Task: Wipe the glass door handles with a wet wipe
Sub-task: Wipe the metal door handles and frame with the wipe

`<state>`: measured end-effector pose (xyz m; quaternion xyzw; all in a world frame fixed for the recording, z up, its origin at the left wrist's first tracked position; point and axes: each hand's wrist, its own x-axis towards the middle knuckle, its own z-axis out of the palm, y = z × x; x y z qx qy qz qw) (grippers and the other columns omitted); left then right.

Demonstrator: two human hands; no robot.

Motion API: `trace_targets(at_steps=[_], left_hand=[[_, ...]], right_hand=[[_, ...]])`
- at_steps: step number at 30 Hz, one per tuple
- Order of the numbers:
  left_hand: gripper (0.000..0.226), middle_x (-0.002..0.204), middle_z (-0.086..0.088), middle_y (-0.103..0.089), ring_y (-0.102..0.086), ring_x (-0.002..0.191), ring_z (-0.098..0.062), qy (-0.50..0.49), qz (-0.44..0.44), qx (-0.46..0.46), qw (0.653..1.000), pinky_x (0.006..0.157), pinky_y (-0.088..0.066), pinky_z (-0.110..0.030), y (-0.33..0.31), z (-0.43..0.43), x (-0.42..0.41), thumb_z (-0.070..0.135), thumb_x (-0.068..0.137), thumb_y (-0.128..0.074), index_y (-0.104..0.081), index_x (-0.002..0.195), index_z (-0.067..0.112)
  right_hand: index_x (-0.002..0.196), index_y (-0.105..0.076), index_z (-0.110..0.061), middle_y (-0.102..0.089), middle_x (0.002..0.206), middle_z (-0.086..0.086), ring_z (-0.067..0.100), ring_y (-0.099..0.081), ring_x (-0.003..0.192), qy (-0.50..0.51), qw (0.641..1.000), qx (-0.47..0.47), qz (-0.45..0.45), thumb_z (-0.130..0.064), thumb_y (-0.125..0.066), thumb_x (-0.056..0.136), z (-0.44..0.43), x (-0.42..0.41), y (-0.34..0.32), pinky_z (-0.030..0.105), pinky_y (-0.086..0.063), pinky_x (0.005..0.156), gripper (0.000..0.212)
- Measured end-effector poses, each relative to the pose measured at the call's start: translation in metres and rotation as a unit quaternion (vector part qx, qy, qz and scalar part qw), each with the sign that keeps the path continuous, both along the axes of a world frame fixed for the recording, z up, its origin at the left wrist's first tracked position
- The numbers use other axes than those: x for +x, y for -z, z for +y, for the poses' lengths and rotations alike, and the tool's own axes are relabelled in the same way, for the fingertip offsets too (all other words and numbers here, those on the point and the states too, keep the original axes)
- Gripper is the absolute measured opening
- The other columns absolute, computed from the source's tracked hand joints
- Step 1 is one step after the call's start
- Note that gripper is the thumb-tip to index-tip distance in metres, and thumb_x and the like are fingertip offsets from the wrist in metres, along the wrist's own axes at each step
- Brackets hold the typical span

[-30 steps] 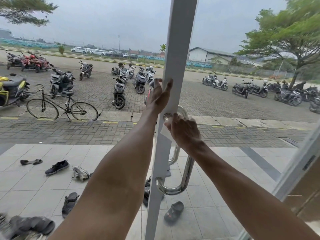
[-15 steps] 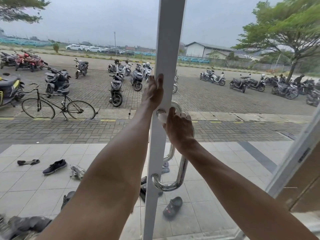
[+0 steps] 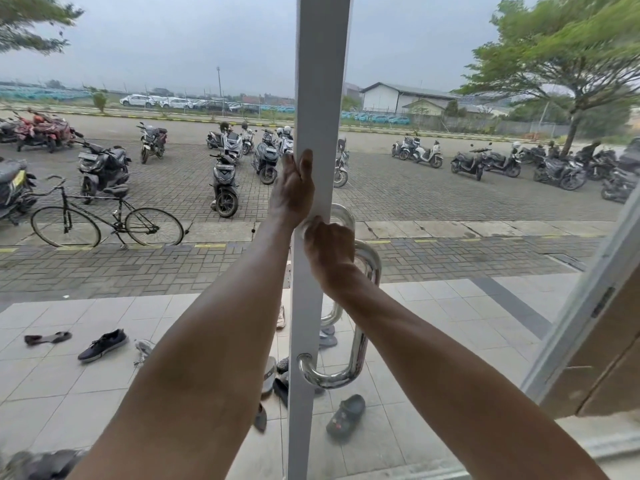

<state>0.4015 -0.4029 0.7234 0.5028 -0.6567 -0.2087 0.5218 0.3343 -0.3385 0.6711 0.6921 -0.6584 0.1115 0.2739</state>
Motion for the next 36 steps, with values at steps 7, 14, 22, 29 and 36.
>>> trace_targets(at_steps=[7, 14, 22, 29, 36], left_hand=[[0.063, 0.14, -0.019, -0.05, -0.049, 0.127, -0.036, -0.031, 0.041, -0.038, 0.998, 0.093, -0.037, -0.04, 0.004, 0.0, -0.006, 0.056, 0.1, -0.021, -0.036, 0.14, 0.01], [0.057, 0.122, -0.011, -0.062, -0.048, 0.088, -0.013, -0.04, 0.053, -0.072, 0.995, 0.064, -0.034, -0.02, 0.01, 0.0, -0.009, 0.054, 0.1, -0.022, -0.042, 0.132, 0.011], [0.059, 0.125, -0.012, -0.065, -0.063, 0.108, -0.033, -0.074, 0.068, -0.081, 0.992, 0.079, -0.034, -0.031, 0.012, -0.003, -0.017, 0.056, 0.099, -0.022, -0.043, 0.131, 0.012], [0.054, 0.111, -0.008, -0.071, -0.068, 0.093, -0.025, -0.092, 0.076, -0.103, 0.988, 0.075, -0.051, -0.036, 0.014, -0.009, -0.019, 0.054, 0.1, -0.023, -0.046, 0.127, 0.014], [0.048, 0.1, 0.001, -0.071, -0.068, 0.085, -0.027, -0.11, 0.08, -0.12, 0.983, 0.071, -0.052, -0.037, 0.018, -0.013, -0.02, 0.052, 0.1, -0.024, -0.047, 0.119, 0.014]], right_hand=[[0.118, -0.053, -0.009, -0.068, 0.099, 0.011, 0.031, -0.067, 0.085, -0.029, 0.994, -0.107, -0.01, -0.027, -0.063, 0.089, 0.018, -0.041, 0.024, 0.039, -0.053, 0.073, 0.036], [0.113, -0.052, -0.004, -0.058, 0.091, 0.014, 0.03, -0.062, 0.074, -0.044, 0.977, -0.155, -0.139, -0.007, -0.065, 0.089, 0.024, -0.068, 0.049, 0.037, -0.054, 0.056, 0.028], [0.115, -0.039, 0.009, -0.06, 0.088, 0.02, 0.032, -0.062, 0.073, -0.12, 0.865, -0.213, -0.438, -0.004, -0.052, 0.095, 0.019, -0.072, 0.095, 0.046, -0.056, 0.062, 0.027], [0.108, -0.033, -0.003, -0.065, 0.093, 0.021, 0.032, -0.068, 0.075, -0.1, 0.818, -0.2, -0.53, -0.013, -0.051, 0.098, 0.017, -0.067, 0.17, 0.044, -0.059, 0.062, 0.024], [0.105, -0.041, 0.001, -0.067, 0.086, 0.019, 0.034, -0.068, 0.07, -0.07, 0.804, -0.139, -0.574, -0.016, -0.059, 0.095, 0.028, -0.068, 0.228, 0.041, -0.057, 0.056, 0.027]])
